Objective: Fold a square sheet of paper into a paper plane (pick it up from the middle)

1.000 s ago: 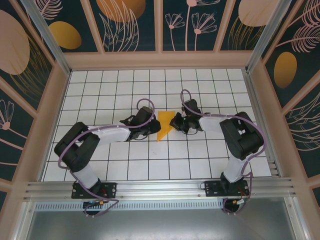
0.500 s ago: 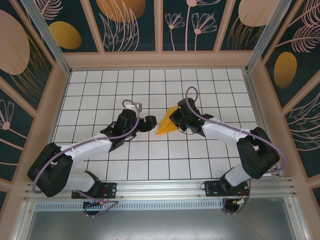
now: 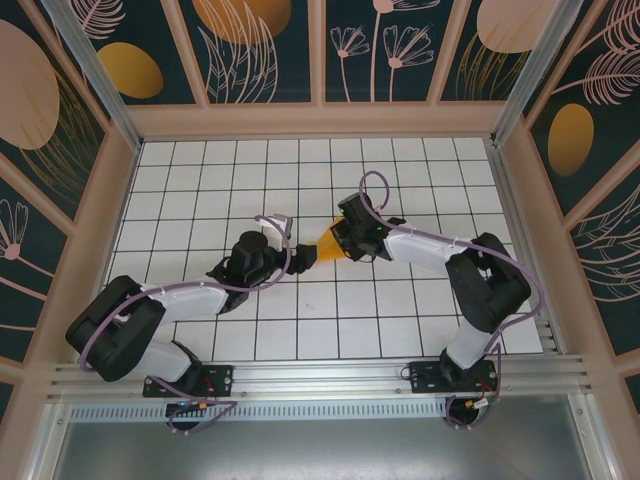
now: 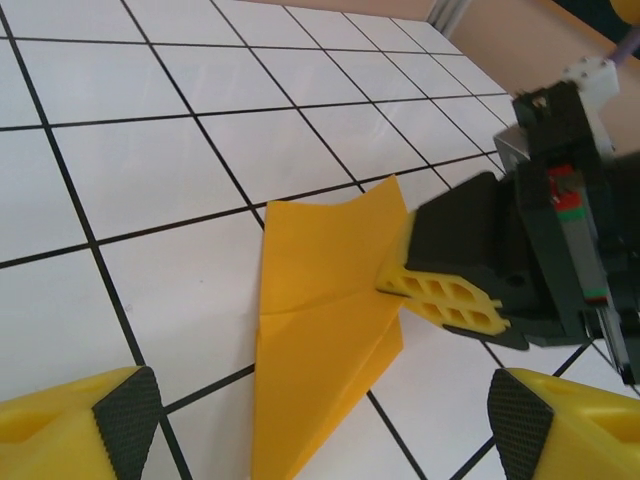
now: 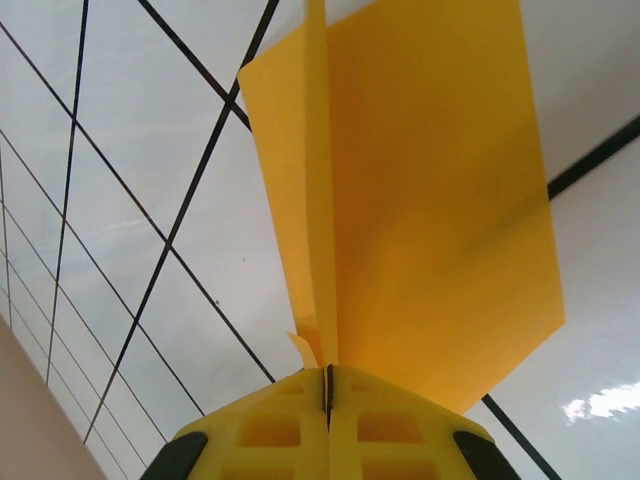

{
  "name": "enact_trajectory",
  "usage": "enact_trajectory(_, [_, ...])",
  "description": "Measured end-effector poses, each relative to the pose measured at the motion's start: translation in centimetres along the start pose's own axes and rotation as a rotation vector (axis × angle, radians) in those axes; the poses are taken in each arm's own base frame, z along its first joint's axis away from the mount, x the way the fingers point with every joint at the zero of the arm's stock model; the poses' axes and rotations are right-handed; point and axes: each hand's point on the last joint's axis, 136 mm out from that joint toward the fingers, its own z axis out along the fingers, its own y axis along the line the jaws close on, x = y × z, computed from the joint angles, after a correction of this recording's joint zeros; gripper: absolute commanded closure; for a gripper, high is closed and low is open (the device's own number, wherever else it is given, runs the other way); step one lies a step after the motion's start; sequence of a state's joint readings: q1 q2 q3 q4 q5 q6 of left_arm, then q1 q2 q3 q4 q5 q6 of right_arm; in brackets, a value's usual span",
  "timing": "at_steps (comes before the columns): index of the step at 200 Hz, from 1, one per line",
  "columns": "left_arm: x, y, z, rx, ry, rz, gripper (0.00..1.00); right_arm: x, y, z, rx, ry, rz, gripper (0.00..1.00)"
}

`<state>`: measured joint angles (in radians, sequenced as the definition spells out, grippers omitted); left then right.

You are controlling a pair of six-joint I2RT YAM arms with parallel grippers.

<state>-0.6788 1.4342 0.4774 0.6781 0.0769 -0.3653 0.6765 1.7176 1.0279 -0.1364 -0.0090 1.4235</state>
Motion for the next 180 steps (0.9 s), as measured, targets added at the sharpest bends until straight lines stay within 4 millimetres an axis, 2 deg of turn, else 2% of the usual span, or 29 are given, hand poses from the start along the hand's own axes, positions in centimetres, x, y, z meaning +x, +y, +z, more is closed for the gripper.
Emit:
enact_trajectory(28, [0.6,-0.2,0.4,0.029,-0.009,0.071,0.13,0.5,1.4,1.5,0.000,0.036,-0.011,1.00])
enact_trajectory(60, [1.9,-0.2,1.4,0.057,0.012,0.140,0.18,0.8,0.6,2.5,0.033,0.070,-0.022,1.00])
enact_trajectory(126, [4.8,0.3,3.0,0.083,0.077,0.264,0.30,0.8,-0.2,2.4,0.064,0.096,-0.020,1.00])
enact_trajectory(180, [5.0,0.3,4.4,0.095,0.091,0.326,0.40,1.0,0.4,1.6,0.044,0.112,-0.032,1.00])
